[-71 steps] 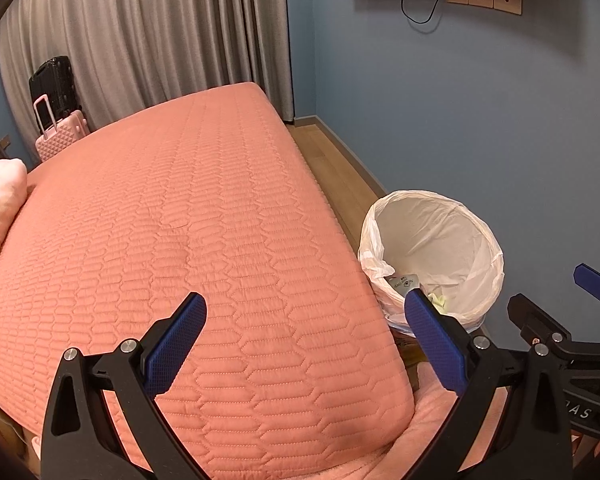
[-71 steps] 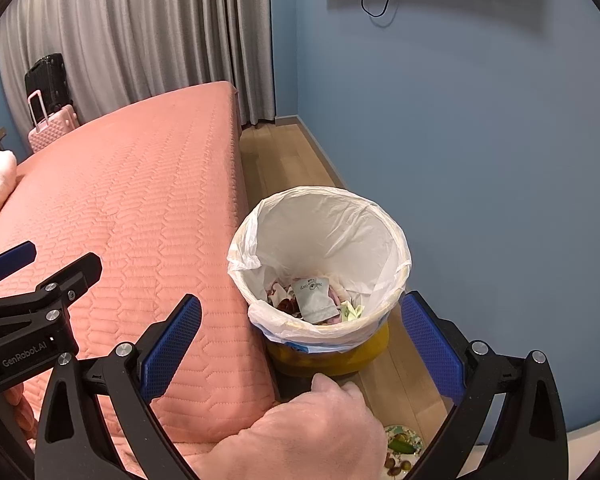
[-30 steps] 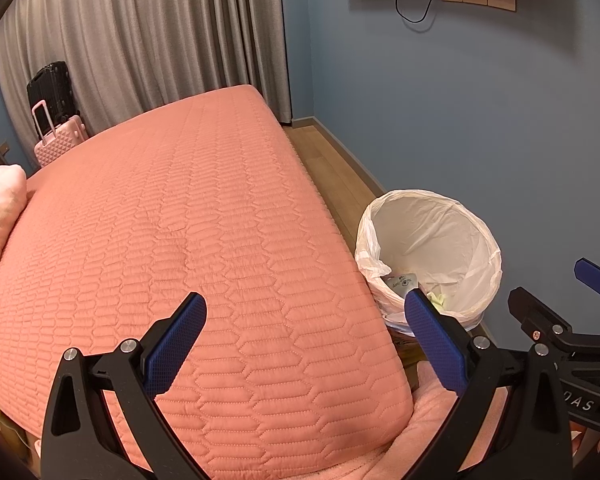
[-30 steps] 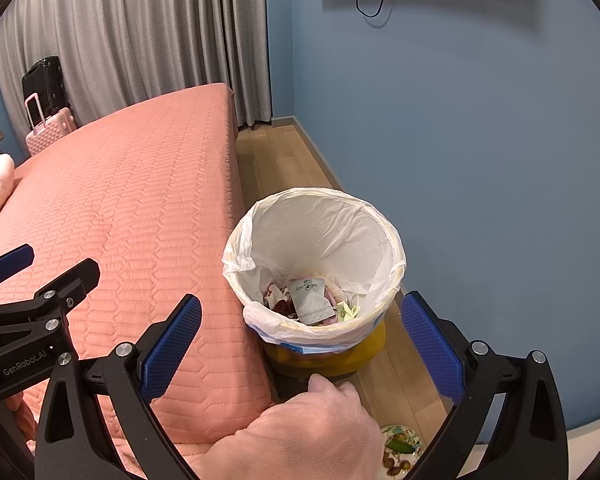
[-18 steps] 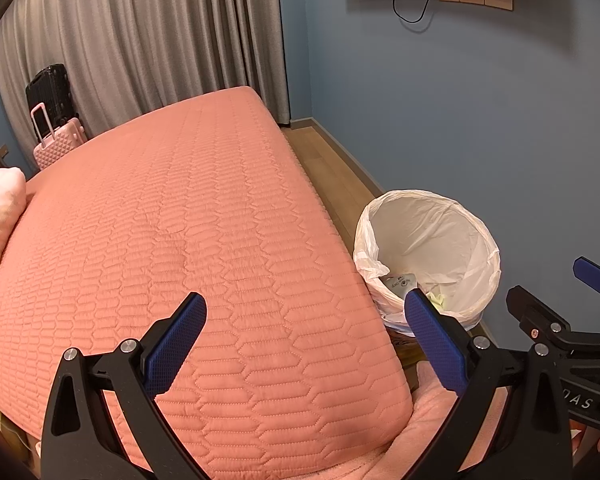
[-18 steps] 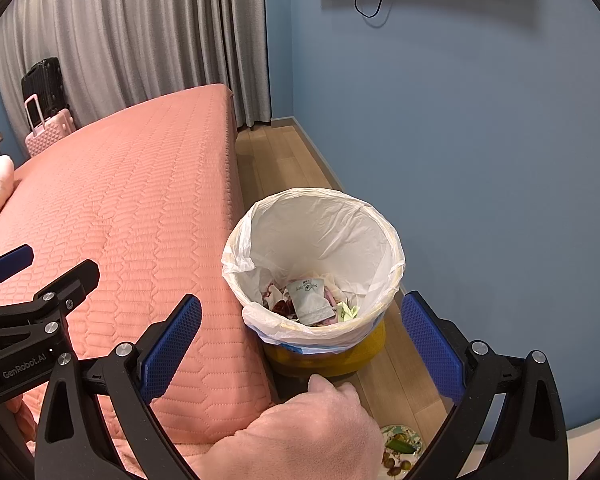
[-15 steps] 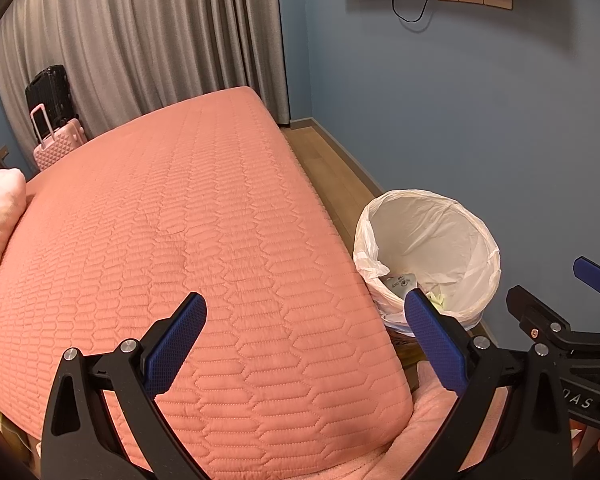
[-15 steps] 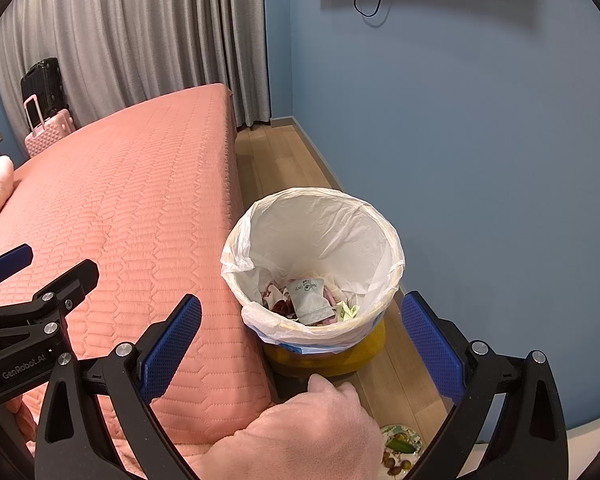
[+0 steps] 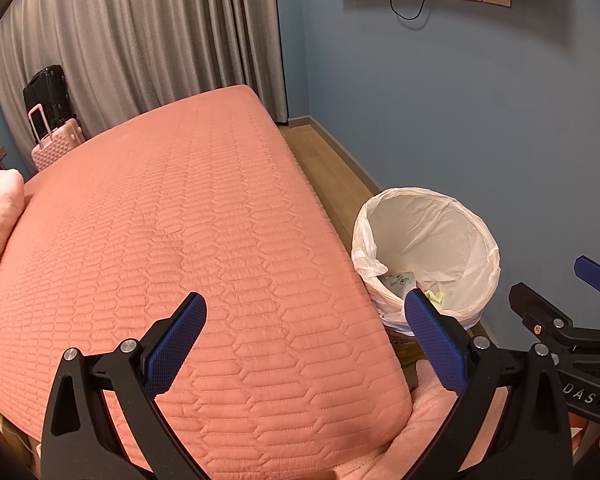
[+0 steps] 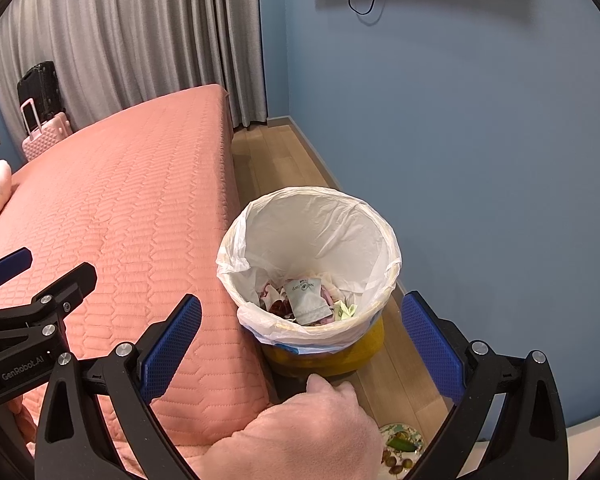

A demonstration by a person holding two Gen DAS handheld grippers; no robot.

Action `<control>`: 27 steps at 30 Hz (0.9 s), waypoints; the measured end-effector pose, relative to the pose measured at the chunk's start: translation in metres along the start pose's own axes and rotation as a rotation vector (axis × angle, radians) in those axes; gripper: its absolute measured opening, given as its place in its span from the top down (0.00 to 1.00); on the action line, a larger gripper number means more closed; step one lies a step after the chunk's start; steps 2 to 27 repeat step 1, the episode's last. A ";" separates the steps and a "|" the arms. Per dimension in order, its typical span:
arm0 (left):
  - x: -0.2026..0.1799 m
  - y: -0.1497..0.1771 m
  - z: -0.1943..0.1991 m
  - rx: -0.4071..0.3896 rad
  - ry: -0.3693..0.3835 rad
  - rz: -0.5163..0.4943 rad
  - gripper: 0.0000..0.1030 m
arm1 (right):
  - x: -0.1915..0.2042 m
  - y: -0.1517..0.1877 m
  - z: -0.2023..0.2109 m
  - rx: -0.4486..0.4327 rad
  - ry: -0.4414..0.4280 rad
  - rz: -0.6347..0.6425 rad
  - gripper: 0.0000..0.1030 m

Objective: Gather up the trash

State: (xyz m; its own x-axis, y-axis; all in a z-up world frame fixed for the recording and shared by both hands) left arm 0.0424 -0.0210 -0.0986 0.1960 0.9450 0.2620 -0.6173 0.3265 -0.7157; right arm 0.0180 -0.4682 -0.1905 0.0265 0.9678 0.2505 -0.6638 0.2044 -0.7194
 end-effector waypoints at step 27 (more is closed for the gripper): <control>0.000 0.000 0.000 0.003 0.003 0.000 0.08 | 0.000 0.000 0.000 0.000 0.000 -0.001 0.05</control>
Point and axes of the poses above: each gripper's, at about its wrist camera, not at the fingertips, and z roughly against the way its jaws point, x to its left, y to its underside, the point moved 8 cm from there along -z, roughly the way its jaws point, and after that the axes turned 15 degrees about -y, right-handed, at the moved point
